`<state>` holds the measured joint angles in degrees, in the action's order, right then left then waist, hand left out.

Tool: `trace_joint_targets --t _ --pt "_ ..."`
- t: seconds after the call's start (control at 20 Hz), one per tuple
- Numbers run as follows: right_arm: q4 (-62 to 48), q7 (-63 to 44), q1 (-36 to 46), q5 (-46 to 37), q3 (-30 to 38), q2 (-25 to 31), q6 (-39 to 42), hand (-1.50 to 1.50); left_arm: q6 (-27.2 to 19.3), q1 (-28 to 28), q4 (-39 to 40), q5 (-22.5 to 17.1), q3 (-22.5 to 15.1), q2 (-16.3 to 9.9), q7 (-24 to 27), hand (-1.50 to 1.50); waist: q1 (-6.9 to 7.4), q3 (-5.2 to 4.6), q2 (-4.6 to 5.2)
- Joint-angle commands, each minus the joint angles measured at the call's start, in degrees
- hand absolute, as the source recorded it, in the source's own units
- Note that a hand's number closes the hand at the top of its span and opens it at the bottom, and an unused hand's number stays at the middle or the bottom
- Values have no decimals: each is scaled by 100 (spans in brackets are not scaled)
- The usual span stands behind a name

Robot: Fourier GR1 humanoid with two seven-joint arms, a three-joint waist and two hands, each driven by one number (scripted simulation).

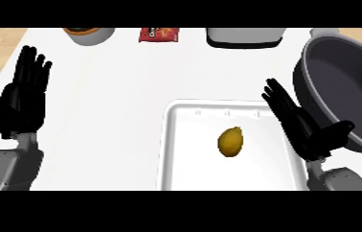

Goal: Pick the lemon from the tray and place it in the pot

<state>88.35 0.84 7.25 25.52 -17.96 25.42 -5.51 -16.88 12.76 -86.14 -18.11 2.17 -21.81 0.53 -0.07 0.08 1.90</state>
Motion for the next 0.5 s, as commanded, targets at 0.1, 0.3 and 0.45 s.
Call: trace_joint_targets --t 0.1,0.3,0.45 --pt "-415 760 -151 -530 834 156 -758 150 -106 -4 -32 262 -169 -61 -328 0 -51 -1 -189" --pt "-803 875 -337 -2491 579 1848 -1219 150 123 -98 -97 193 -251 -143 -345 0 -76 -211 -99" --pt "-924 1444 -773 -2322 1000 -5 -3224 -150 12 -26 -422 221 -446 -149 -966 0 -79 7 -213"
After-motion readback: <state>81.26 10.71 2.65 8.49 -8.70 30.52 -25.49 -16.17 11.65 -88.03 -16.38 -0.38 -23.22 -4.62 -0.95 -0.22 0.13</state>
